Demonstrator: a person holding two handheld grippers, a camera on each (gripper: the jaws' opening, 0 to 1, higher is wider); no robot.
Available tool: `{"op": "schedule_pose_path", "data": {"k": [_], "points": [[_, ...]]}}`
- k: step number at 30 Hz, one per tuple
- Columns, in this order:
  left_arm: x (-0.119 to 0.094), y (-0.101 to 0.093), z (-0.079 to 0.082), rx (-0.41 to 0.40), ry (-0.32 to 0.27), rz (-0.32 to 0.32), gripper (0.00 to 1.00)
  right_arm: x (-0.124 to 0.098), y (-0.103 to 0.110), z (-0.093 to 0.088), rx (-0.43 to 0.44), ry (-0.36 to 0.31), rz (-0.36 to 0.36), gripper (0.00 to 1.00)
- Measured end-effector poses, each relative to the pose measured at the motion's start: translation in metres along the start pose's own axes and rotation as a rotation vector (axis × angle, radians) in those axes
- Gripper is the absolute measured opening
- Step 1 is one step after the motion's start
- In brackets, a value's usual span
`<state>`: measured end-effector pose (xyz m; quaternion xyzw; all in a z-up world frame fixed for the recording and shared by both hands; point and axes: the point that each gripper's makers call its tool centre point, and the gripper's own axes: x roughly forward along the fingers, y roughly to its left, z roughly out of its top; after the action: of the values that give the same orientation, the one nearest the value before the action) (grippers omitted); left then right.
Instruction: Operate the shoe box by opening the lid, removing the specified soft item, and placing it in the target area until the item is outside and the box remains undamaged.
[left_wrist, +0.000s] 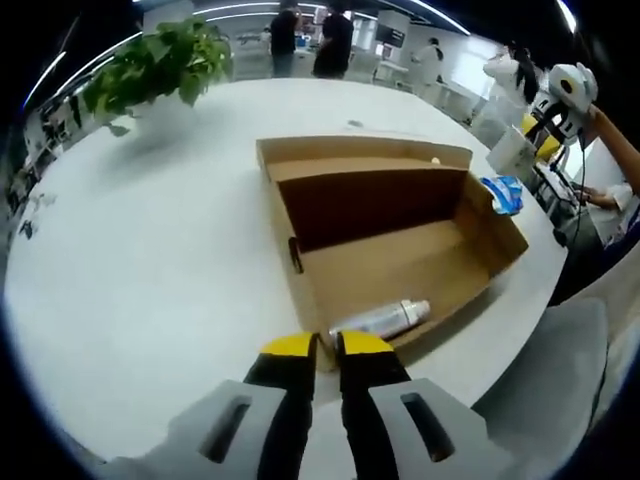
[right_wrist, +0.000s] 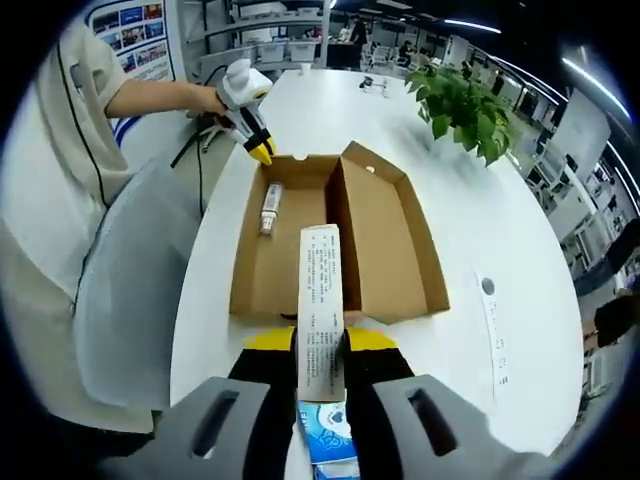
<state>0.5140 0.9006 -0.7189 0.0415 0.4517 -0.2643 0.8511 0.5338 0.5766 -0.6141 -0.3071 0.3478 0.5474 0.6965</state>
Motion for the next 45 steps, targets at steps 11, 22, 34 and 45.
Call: {"op": "schedule_pose_path", "data": {"k": [11, 22, 34, 45], "points": [[0.001, 0.000, 0.000, 0.012, 0.011, -0.001, 0.05, -0.024, -0.023, -0.040, 0.023, 0.050, -0.051, 0.14], [0.003, 0.000, 0.000, 0.041, 0.031, -0.005, 0.06, -0.045, -0.048, -0.092, 0.051, 0.118, -0.097, 0.14], [0.003, 0.000, 0.000, 0.058, 0.028, -0.011, 0.06, -0.058, -0.070, -0.144, 0.085, 0.181, -0.129, 0.14], [0.003, 0.000, 0.001, 0.072, 0.032, -0.012, 0.06, -0.055, -0.095, -0.188, 0.099, 0.245, -0.149, 0.15]]}}
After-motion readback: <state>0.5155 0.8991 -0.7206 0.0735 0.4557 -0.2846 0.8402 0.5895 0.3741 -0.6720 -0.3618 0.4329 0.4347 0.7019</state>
